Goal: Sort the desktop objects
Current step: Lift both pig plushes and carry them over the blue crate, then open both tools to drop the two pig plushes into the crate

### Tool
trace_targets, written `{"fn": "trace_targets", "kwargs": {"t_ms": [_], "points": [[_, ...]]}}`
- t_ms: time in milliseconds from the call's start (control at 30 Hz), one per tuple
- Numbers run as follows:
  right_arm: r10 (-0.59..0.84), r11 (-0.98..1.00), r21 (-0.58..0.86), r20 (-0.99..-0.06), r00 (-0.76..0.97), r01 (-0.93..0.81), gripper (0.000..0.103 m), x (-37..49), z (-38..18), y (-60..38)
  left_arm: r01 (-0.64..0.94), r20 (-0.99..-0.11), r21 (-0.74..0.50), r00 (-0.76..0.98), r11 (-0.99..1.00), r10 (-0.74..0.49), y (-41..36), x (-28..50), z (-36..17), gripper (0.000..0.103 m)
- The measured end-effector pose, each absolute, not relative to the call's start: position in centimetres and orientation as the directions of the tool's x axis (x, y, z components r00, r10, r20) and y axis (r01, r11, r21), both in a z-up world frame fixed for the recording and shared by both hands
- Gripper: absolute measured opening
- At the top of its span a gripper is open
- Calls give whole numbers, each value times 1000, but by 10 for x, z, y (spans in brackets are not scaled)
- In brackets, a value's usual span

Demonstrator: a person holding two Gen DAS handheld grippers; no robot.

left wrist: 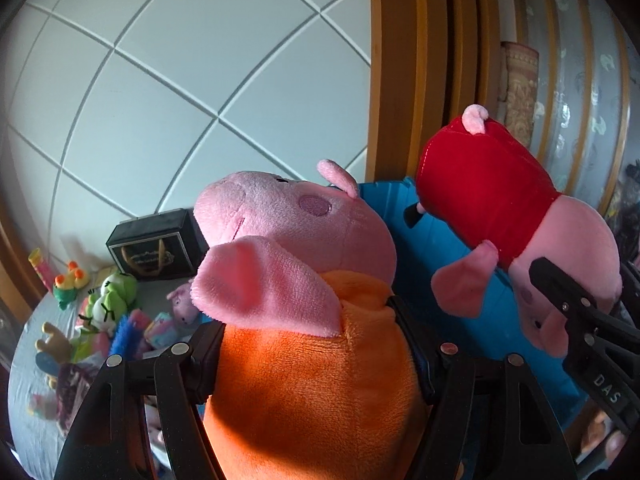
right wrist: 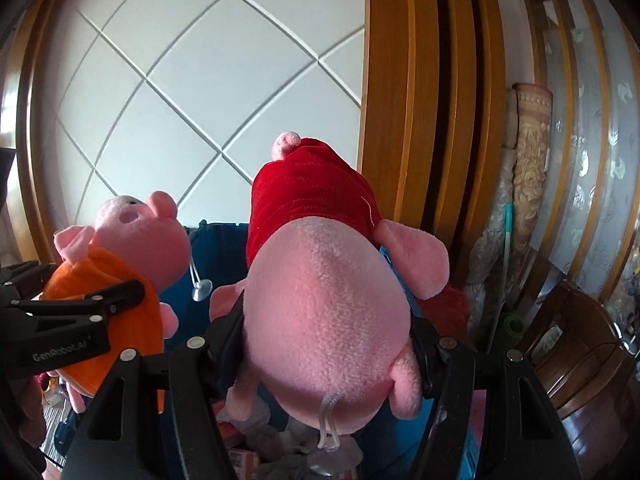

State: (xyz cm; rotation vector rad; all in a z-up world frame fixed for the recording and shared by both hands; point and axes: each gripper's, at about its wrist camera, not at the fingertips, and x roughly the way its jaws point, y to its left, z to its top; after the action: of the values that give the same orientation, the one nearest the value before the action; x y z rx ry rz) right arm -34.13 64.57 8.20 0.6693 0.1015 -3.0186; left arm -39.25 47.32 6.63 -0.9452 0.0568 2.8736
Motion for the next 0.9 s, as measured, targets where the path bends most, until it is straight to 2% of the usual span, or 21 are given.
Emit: {"fn": "trace_targets", "kwargs": {"t_ms": [333, 700, 900], "points": [[-34, -998, -29, -492, -870, 56, 65, -413, 77, 663, -115, -677, -26, -729, -993, 103, 486, -472, 61, 71], [-12, -997, -56, -528, -849, 49, 65, -449, 84, 656, -99, -669, -9, -739, -995, 79, 482, -489, 69, 76], [-5, -997, -58, -522, -853, 42, 65, -451, 86, 657, -111, -669, 9, -739, -994, 76, 489, -484, 72, 83]]}}
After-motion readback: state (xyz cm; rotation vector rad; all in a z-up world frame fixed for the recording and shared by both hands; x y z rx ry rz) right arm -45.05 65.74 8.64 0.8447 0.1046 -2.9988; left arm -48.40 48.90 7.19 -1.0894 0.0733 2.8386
